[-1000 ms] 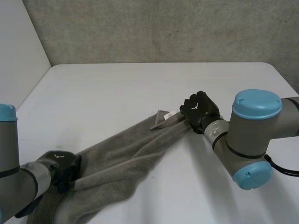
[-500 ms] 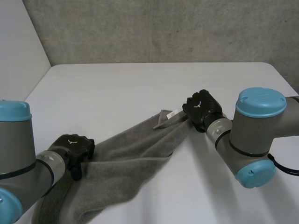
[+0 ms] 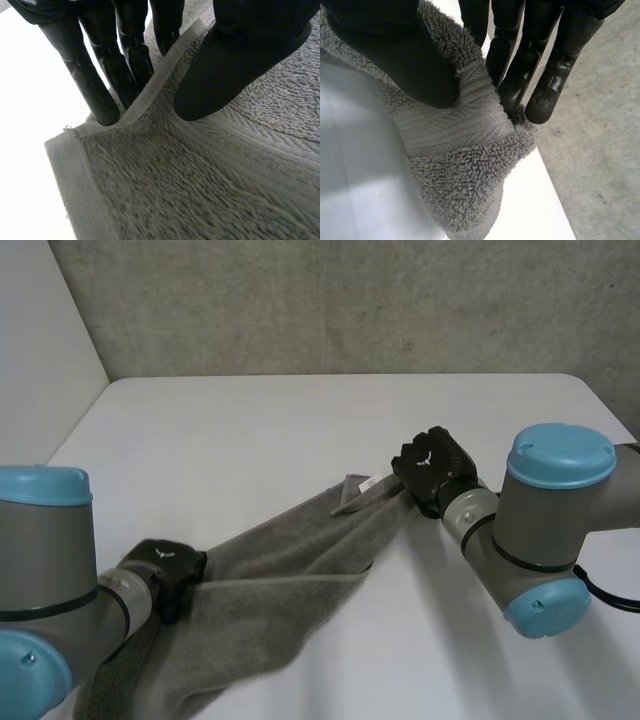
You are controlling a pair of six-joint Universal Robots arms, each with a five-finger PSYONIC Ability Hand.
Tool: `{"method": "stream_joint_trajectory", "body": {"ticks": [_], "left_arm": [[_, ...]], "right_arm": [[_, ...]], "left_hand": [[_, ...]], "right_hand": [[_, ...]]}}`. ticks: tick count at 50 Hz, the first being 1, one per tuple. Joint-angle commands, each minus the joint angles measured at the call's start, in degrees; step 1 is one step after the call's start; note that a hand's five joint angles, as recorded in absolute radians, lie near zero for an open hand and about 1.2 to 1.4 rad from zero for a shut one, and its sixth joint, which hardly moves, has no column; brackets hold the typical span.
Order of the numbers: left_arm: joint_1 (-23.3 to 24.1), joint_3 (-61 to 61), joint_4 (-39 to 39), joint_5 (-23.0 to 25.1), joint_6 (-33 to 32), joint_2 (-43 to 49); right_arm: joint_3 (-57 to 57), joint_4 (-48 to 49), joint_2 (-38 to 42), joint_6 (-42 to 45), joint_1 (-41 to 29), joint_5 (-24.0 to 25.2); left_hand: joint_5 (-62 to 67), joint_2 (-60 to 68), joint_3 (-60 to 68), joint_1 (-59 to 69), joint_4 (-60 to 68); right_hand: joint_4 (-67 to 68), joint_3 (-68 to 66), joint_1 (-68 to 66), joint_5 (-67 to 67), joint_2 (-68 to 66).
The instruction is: Fold the laundry
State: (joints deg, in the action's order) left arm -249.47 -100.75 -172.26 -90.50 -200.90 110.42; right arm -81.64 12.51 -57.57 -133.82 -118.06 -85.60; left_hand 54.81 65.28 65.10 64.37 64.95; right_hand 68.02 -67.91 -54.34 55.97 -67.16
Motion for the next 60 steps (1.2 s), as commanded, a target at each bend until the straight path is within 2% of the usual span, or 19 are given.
{"method": "stream_joint_trajectory", "body": {"ticks": [1, 6, 8, 14, 19, 30, 35, 37, 39, 40, 42, 43, 45, 49, 52, 54, 56, 59, 60], "left_arm": [[1.08, 10.27, -1.5, 0.06, 0.07, -1.08], [1.53, 24.07, -4.74, -0.47, 0.59, -3.27], [1.61, 27.5, -6.67, -0.47, 0.77, -4.24], [3.89, 32.11, -10.64, -0.55, 2.17, -6.27], [6.36, 26.51, -10.47, -0.82, 3.32, -5.83], [7.15, 8.66, -10.82, -0.55, 3.32, -7.14], [8.73, 7.15, -10.47, -0.64, 3.41, -11.01], [10.83, 7.06, -9.68, -0.73, 3.41, -18.01], [11.11, 7.32, -9.24, -0.73, 3.41, -20.68], [11.19, 7.5, -8.98, -0.73, 3.41, -23.81], [11.11, 7.58, -8.97, -0.64, 3.41, -26.72], [11.11, 7.76, -9.15, -0.64, 3.41, -28.57], [11.02, 7.85, -9.24, -0.55, 3.5, -29.81], [10.32, 7.68, -9.24, -0.47, 4.37, -29.74], [10.14, 7.32, -9.33, -0.47, 4.64, -28.94], [9.88, 6.45, -9.33, -0.47, 5.16, -24.14], [9.62, 6.27, -9.33, -0.38, 5.25, -21.06], [7.69, 6.97, -9.33, -0.47, 5.25, -14.56], [7.68, 6.97, -9.33, -0.47, 5.25, -14.53]], "right_arm": [[6.14, 0.58, 0.18, -1.0, 0.11, -0.62], [14.05, 7.61, -0.53, -6.36, 1.07, -1.94], [17.29, 15.4, -1.75, -11.53, 2.74, -5.17], [19.59, 17.2, -2.11, -13.31, 3.45, -7.47], [19.24, 10.45, -0.71, -13.22, 3.53, -6.16], [18.36, -3.72, 3.16, -11.64, 4.94, -3.25], [16.17, -12.14, -1.82, -10.23, 6.78, -3.52], [15.28, -14.27, -4.39, -10.05, 7.23, -3.52], [14.23, -21.52, -8.07, -9.01, 8.28, -2.21], [14.22, -21.56, -8.08, -9.0, 8.28, -2.2], [14.75, -29.79, -11.15, -8.12, 10.29, 0.25], [14.75, -29.83, -11.16, -8.12, 10.3, 0.26], [15.8, -32.72, -13.87, -7.68, 12.66, 4.54], [17.55, -32.9, -14.5, -7.94, 14.07, 7.19], [18.88, -32.82, -12.84, -8.3, 14.61, 8.17], [19.15, -32.55, -10.28, -8.3, 14.7, 8.26], [20.89, -31.85, -3.9, -8.21, 14.17, 8.26], [22.57, -30.88, -0.44, -8.3, 13.82, 8.08], [24.23, -29.49, 3.13, -8.38, 13.47, 7.65]], "left_hand": [[15.19, 14.72, 14.9, 15.63, 15.05], [15.19, 14.72, 14.9, 15.63, 15.05], [15.19, 14.72, 14.9, 15.63, 15.05], [15.19, 14.72, 14.9, 15.63, 15.05], [15.19, 14.72, 14.9, 15.63, 15.05], [15.19, 14.72, 14.9, 15.63, 15.05], [15.19, 14.72, 14.9, 15.63, 15.05], [15.19, 14.72, 14.9, 15.63, 15.05], [15.19, 14.72, 14.9, 15.63, 15.05], [15.19, 14.72, 14.9, 15.63, 15.05], [15.19, 14.72, 14.9, 15.63, 15.05], [15.19, 14.72, 14.9, 15.63, 15.05], [15.19, 14.72, 14.9, 15.63, 15.05], [15.19, 14.72, 14.9, 15.63, 15.05], [15.19, 14.72, 14.9, 15.63, 15.05], [15.19, 14.72, 14.9, 15.63, 15.05], [15.19, 14.72, 14.9, 15.63, 15.05], [15.19, 14.72, 14.9, 15.63, 15.05], [15.19, 14.72, 14.9, 15.63, 15.05]], "right_hand": [[11.98, -12.09, -25.66, 14.03, -12.84], [11.98, -12.09, -25.66, 14.03, -12.84], [11.98, -12.09, -25.66, 14.03, -12.84], [11.98, -12.09, -25.66, 14.03, -12.84], [11.98, -12.09, -25.66, 14.03, -12.84], [11.98, -12.09, -25.66, 14.03, -12.84], [11.98, -12.09, -25.66, 14.03, -12.84], [11.98, -12.09, -25.66, 14.03, -12.84], [11.98, -12.09, -25.66, 14.03, -12.84], [11.98, -12.09, -25.66, 14.03, -12.84], [11.98, -12.09, -25.66, 14.03, -12.84], [11.98, -12.09, -25.66, 14.03, -12.84], [11.98, -12.09, -25.66, 14.03, -12.84], [11.98, -12.09, -25.66, 14.03, -12.84], [11.98, -12.09, -25.66, 14.03, -12.84], [11.98, -12.09, -25.66, 14.03, -12.84], [11.98, -12.09, -25.66, 14.03, -12.84], [11.98, -12.09, -25.66, 14.03, -12.84], [11.98, -12.09, -25.66, 14.03, -12.84]]}}
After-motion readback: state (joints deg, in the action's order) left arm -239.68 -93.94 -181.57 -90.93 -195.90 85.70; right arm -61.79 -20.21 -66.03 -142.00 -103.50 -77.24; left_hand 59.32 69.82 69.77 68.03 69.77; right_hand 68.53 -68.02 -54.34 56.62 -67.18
